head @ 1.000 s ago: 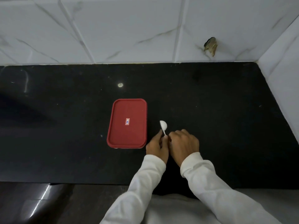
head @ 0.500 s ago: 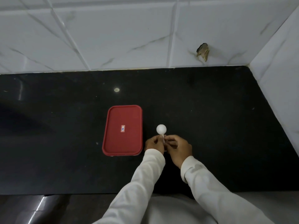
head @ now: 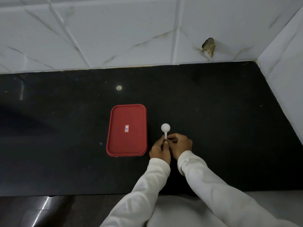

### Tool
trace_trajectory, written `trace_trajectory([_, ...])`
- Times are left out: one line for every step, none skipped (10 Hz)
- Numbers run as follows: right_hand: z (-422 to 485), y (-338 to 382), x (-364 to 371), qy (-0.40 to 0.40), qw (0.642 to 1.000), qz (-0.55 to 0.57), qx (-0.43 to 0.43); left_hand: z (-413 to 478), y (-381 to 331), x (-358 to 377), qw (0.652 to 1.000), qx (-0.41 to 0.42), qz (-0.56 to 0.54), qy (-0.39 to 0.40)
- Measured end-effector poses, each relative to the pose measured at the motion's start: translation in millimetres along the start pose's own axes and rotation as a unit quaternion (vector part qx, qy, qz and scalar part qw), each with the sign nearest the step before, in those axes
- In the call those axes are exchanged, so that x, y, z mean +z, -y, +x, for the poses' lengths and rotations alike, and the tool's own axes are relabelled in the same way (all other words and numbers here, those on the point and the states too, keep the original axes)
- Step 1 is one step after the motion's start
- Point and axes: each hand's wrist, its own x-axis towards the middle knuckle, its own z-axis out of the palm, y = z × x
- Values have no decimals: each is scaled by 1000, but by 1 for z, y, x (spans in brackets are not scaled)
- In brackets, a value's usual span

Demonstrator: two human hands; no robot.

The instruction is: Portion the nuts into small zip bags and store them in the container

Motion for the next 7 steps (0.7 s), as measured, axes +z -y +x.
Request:
trace_trajectory([-1, 1, -2, -5, 999, -32, -3, 2, 2, -1, 1000, -1, -6, 4])
trace_trajectory([-2, 4, -4, 2, 999, -44, 6, 2, 1, -1, 1000, -4, -4, -1])
trace_trajectory([-2, 4, -5, 8, 999, -48, 10, 1, 0, -2, 1000, 7, 11, -5])
trace_trajectory([-3, 4, -10, 7, 999, -53, -1, -3, -1, -2, 998, 30, 47, 3])
trace_trajectory([-3, 6, -23, -38, 994, -75, -69, -8, -2, -1, 984, 142, 104, 6])
trace_trajectory([2, 2, -36, -138, 949, -182, -215, 1, -10, 7, 923, 310, 224, -32])
trace_trajectory([11, -3, -46, -162, 883, -333, -290, 17, -24, 15, 828, 368, 421, -47])
